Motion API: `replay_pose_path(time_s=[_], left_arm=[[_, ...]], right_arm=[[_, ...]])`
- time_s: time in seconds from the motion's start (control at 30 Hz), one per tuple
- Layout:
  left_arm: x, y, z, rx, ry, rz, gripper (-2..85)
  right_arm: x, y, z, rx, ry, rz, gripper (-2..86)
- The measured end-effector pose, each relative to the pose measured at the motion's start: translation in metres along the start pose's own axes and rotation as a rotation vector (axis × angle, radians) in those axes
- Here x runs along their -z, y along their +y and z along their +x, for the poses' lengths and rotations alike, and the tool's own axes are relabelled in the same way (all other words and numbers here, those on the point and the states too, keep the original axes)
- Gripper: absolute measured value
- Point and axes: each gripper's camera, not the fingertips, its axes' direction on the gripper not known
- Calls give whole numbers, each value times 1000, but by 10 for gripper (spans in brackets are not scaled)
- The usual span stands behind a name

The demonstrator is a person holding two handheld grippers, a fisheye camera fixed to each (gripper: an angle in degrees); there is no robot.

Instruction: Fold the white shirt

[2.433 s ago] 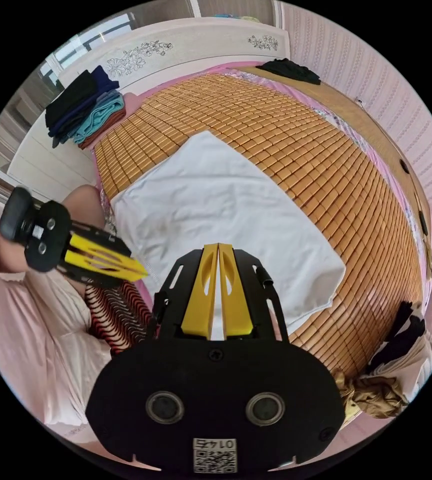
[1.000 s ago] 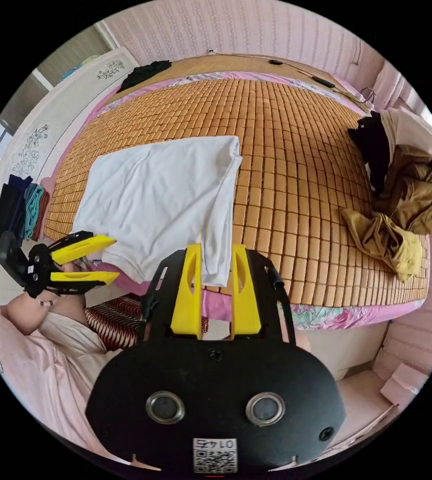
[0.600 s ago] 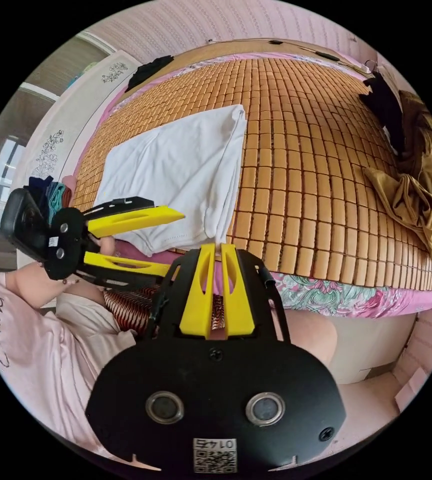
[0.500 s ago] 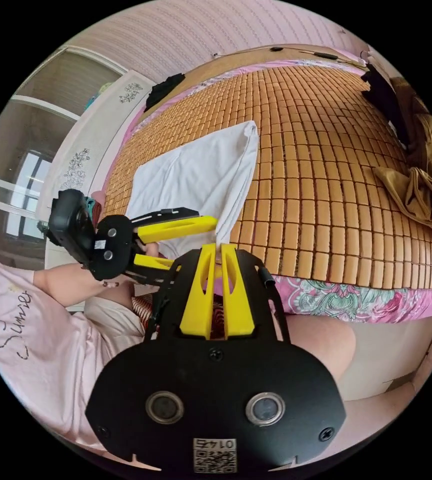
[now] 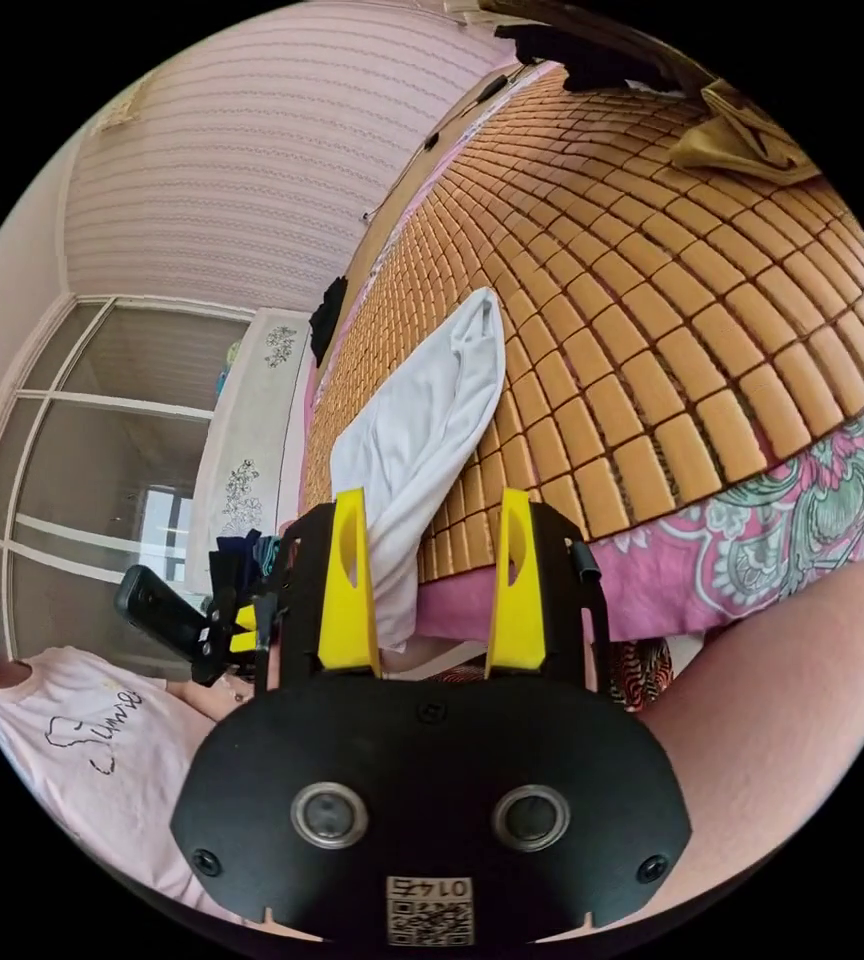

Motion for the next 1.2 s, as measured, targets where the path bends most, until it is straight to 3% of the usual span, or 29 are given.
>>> replay_pose_path(time_s=[0.53,0.9,1.07,1.2], left_arm=[[56,15,-1,-40,61,19,1],[79,-48,-1,-45,329,279,4],[106,-38,-47,50,270,319,3],[112,-17,-96,203,175,272,1]], right_arm=[[59,-35,67,-86,-219,239,28],[201,-35,11,79,-142,401,20],[159,-58,-61,281,-3,273,20],[81,-86,-86,279,41,153,21]])
